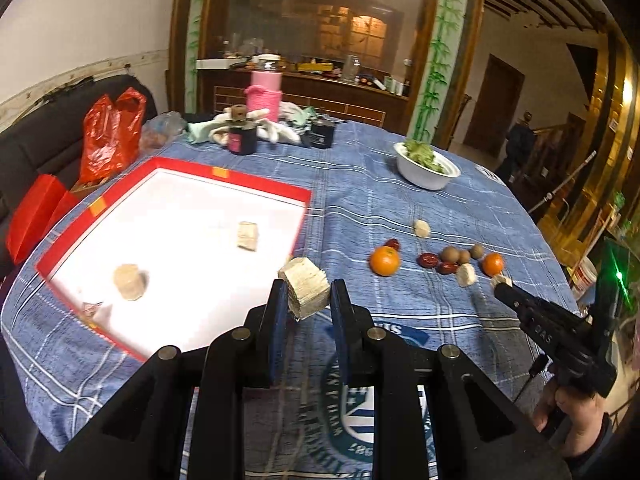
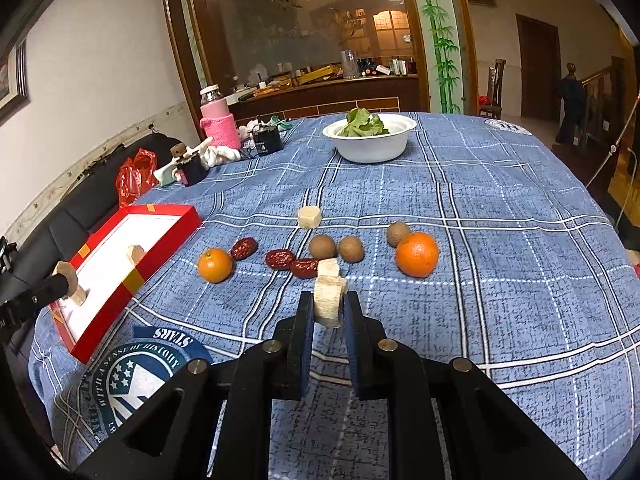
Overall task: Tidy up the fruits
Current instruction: 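Lift both held cubes and carry them over the white box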
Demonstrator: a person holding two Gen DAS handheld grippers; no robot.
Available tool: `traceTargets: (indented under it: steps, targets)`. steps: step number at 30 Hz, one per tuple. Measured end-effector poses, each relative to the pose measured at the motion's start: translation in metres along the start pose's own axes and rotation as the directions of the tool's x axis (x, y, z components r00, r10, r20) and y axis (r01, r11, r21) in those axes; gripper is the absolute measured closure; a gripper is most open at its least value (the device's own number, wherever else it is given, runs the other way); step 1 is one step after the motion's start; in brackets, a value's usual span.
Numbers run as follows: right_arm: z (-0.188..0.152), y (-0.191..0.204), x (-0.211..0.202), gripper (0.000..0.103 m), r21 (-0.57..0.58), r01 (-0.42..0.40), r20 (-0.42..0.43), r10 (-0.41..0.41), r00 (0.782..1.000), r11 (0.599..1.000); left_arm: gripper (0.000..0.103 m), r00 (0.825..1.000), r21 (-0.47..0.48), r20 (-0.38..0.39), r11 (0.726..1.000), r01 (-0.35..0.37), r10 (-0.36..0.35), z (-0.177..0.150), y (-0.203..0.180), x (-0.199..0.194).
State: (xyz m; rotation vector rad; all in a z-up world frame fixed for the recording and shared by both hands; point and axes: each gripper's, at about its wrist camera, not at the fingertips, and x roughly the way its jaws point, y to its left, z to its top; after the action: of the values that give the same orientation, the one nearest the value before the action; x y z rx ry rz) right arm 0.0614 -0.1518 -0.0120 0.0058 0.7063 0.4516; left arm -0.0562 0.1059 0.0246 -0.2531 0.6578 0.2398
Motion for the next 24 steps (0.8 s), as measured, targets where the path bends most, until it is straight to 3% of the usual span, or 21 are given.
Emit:
traceTargets:
  steps: [5,11,24]
  targets:
    - [0.002,0.025,-0.006,0.088,-0.047,-0.024,-0.001,0.024,1.0,0.999,0.084,0.999,-0.037,-0.003,0.999,-0.039,0.039,0.003,0.019,0.002]
    - [0.014,0.078,-0.01,0.088,-0.115,-0.118,0.003,0.119,0.993,0.986,0.084,0.996,-0.116,-0.013,0.989,-0.092,0.091,0.007,0.056,0.003]
    - [0.037,0.203,0.037,0.088,-0.236,-0.319,-0.08,0.309,0.948,0.918,0.084,0.989,-0.168,-0.069,0.976,-0.141,0.131,0.006,0.096,0.026]
